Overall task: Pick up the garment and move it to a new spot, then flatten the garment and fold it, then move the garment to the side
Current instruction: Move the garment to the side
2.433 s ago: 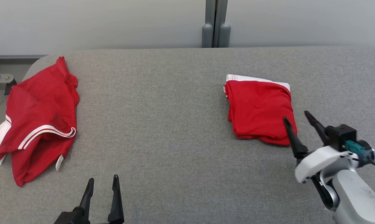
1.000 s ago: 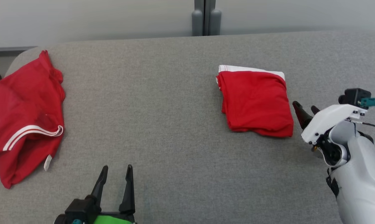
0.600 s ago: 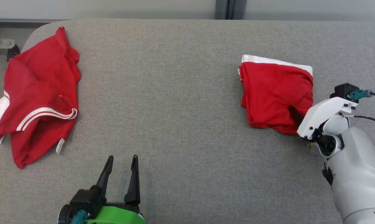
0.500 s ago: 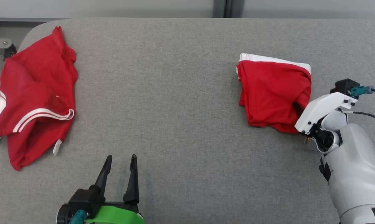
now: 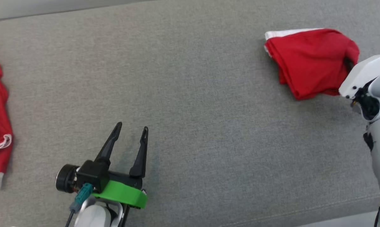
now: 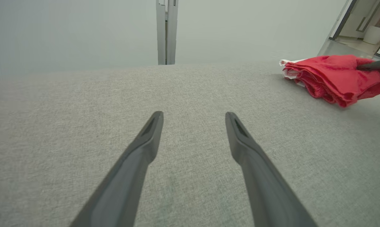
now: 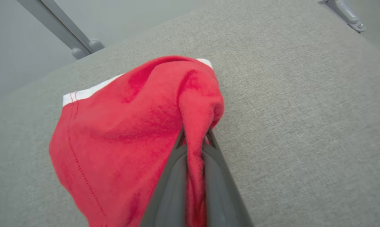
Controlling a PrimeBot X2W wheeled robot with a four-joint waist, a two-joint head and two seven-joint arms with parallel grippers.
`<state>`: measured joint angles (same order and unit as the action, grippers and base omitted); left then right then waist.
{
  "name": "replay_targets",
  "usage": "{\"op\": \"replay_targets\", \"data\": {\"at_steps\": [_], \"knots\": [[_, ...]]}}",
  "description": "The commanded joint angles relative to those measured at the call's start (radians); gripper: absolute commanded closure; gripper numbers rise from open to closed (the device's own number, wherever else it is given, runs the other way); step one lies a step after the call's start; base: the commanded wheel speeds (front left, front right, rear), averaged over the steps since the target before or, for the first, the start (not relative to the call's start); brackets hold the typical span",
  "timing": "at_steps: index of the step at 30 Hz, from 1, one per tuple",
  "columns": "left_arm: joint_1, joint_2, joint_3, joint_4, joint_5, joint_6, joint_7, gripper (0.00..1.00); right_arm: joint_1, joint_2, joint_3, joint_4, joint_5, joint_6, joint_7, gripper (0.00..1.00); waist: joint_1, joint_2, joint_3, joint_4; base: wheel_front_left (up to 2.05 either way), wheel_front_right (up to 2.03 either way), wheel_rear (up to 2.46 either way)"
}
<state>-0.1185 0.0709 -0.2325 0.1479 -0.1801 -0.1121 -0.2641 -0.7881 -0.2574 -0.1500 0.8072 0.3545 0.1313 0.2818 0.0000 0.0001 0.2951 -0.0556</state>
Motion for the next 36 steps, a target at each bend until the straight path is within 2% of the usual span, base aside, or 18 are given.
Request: {"op": "replay_targets", "data": {"at_steps": [1, 6, 10, 15, 16, 17, 22, 24, 28, 33, 36], "knots": [[-0.034, 0.019, -0.004, 0.006, 0.008, -0.006, 0.0, 0.0, -0.034, -0.015, -0.011, 0.012, -0.02, -0.001, -0.014, 1.0, 0.0, -0.0001, 0.141, -0.083, 0.0, 0.0, 0.0], [-0.078, 0.036, -0.014, 0.001, 0.017, -0.012, 0.0, 0.0, -0.118, -0.093, -0.061, 0.073, -0.085, -0.001, -0.026, 1.0, 0.0, -0.0001, 0.204, -0.051, 0.0, 0.0, 0.0], [-0.051, 0.042, 0.003, -0.005, 0.015, -0.014, 0.0, 0.0, -0.165, -0.163, -0.078, 0.106, -0.133, -0.001, -0.002, 1.0, 0.0, -0.0001, 0.222, -0.032, 0.0, 0.0, 0.0], [-0.018, 0.047, 0.033, -0.011, 0.015, -0.014, 0.001, 0.0, -0.188, -0.26, -0.085, 0.141, -0.255, -0.001, -0.025, 0.98, 0.0, -0.0001, 0.222, -0.017, 0.0, 0.0, 0.0], [-0.012, 0.044, 0.038, -0.013, 0.013, -0.014, 0.001, 0.0, -0.189, -0.273, -0.093, 0.146, -0.284, -0.001, -0.039, 0.67, 0.0, -0.0001, 0.22, -0.015, 0.0, 0.0, 0.0], [-0.008, 0.041, 0.042, -0.016, 0.012, -0.014, 0.001, 0.0, -0.19, -0.277, -0.106, 0.157, -0.312, -0.001, -0.046, 0.0, 0.0, -0.0001, 0.219, -0.014, 0.0, 0.0, 0.0], [0.0, 0.025, 0.055, -0.025, 0.014, -0.013, 0.001, 0.0, -0.193, -0.299, -0.133, 0.152, -0.466, -0.001, -0.112, 0.0, 0.0, -0.0001, 0.196, -0.015, 0.0, 0.0, 0.0], [0.005, 0.019, 0.063, -0.026, 0.008, -0.013, 0.0, 0.0, -0.192, -0.277, -0.155, 0.126, -0.507, -0.001, -0.172, 0.0, 0.0, -0.0001, 0.174, -0.014, 0.0, 0.0, 0.0], [0.037, 0.006, 0.09, -0.018, -0.005, -0.004, 0.0, 0.0, -0.159, -0.204, -0.164, 0.068, -0.523, -0.001, -0.296, 0.0, 0.0, -0.0001, 0.094, -0.016, 0.0, 0.0, 0.0], [0.099, -0.01, 0.126, -0.01, -0.031, 0.006, 0.0, 0.0, -0.041, -0.109, -0.093, -0.031, -0.476, -0.001, -0.418, 0.0, 0.0, -0.0001, -0.037, 0.0, 0.0, 0.0, 0.0], [0.137, -0.014, 0.144, -0.008, -0.042, 0.011, 0.0, 0.0, 0.079, -0.079, -0.04, -0.105, -0.443, -0.001, -0.471, 0.0, 0.0, -0.0001, -0.109, 0.019, 0.0, 0.0, 0.0]]}}
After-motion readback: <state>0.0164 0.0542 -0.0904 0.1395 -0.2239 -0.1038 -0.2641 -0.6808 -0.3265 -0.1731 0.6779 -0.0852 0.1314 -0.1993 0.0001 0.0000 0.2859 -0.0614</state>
